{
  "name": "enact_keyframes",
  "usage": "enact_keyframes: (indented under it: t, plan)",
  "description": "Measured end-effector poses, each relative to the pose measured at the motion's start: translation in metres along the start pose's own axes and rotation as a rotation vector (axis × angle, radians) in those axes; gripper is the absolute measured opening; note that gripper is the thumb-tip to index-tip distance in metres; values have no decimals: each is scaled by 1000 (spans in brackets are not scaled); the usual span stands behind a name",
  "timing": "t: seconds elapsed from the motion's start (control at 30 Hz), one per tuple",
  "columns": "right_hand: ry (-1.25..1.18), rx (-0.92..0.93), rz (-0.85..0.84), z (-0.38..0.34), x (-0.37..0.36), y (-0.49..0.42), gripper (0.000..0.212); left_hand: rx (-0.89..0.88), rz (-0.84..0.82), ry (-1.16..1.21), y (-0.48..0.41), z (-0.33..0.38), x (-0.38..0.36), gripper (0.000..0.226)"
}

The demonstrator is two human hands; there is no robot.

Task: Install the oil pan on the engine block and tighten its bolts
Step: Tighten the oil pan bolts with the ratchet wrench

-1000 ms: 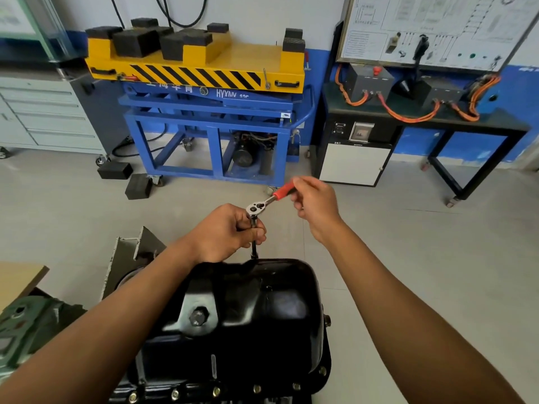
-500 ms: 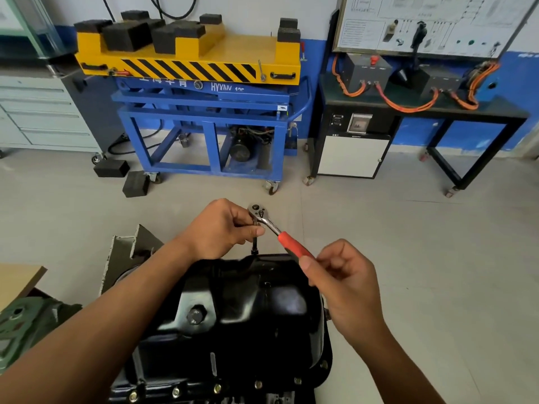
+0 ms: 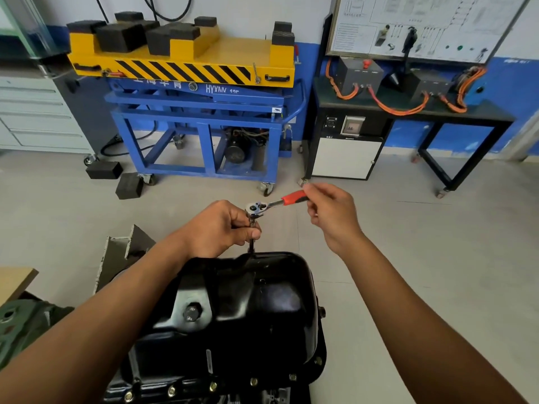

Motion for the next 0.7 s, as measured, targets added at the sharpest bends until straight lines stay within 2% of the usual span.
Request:
enact_keyframes:
  t: [0.2,0.37,0.47,0.6,0.7]
  plan:
    - [118,5,-149,-9,-57,-39,12,8,-29,18,0,4,-3,12]
    - [70,-41,-269,-5,-90,-46,15,14,-13,27,2,4,-2,13]
    - [-21,-50,-196,3,-71,-42,16,31,23,7,3,1,0,11]
    - [-157,-43,-76,12,-20,-20,7,63,57,-4,2,-4,3,13]
    - [-203,-27,-27,17,11,13,12,59,56,-11,0,-5,2,13]
Point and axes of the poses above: each hand's wrist, its own y-axis away from the middle knuckle, its own x-axis out of the back of the hand, z = x × y, the point moved 8 cm from there along -y, towards the middle knuckle, and after that the axes turned 1 degree about x, right-handed, at the moved point
